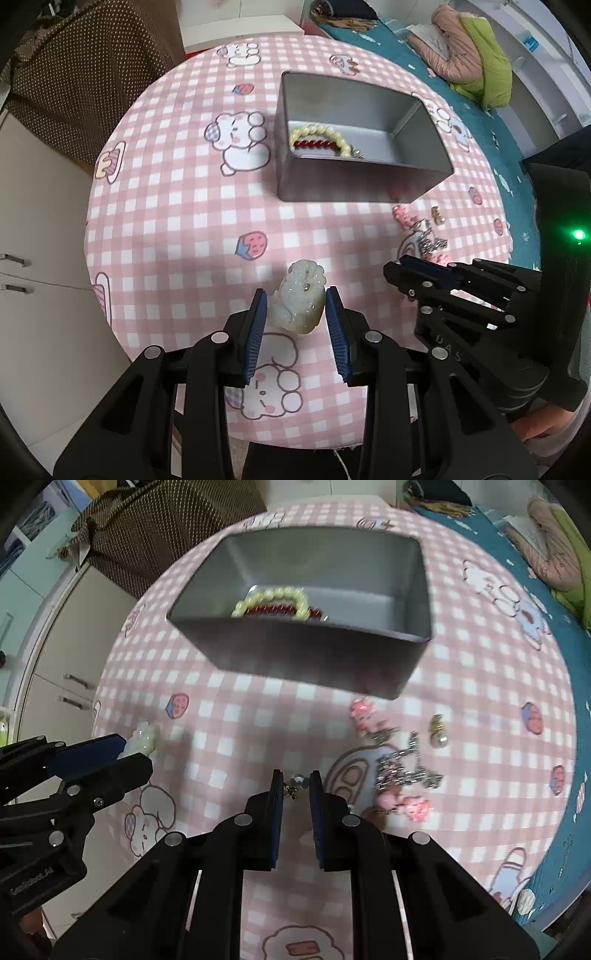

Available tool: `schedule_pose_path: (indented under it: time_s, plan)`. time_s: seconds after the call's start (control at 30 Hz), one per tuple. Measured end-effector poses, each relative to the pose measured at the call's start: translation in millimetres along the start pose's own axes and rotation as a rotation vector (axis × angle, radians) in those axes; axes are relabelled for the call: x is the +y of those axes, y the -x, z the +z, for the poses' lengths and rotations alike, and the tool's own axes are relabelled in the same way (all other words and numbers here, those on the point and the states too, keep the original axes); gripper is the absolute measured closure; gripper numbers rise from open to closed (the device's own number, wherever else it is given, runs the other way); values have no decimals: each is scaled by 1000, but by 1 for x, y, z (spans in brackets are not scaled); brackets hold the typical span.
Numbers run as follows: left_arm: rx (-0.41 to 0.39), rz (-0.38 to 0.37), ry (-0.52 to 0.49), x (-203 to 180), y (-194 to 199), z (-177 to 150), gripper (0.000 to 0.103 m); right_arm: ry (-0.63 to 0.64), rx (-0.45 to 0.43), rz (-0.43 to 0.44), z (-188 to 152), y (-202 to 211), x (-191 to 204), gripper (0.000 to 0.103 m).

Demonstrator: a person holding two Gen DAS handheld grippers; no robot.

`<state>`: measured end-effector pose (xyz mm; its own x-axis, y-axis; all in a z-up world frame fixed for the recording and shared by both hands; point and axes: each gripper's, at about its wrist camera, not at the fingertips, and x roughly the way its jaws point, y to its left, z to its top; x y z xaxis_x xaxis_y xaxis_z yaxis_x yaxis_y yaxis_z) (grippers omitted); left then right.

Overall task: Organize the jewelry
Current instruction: 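Lift the jade pendant with the left tool while the right tool grasps a small pearl charm, then lower the jade pendant and pearl charm into the tin and open both tools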

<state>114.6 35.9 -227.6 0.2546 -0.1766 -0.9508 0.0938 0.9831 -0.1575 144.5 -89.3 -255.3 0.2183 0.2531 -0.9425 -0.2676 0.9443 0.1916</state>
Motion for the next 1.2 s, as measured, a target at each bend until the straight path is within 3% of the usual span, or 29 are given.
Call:
schedule_pose_path:
  time_s: [0.43,0.6,0.93,1.2]
  plan:
    - [-102,-20,-47,-31,31,37,71,-31,-169,15,26,70,-19,90]
    - [-124,-27,-67,-43,34,54,71,-35,-206,15,40,77,-18,90]
    - [-102,-41,-67,-53,13,87,71,-59,-224,10,64,79,-39,90]
    - [-43,-58,-72,-67,-27,123,71,-103,-220,20,75,76,-58,90]
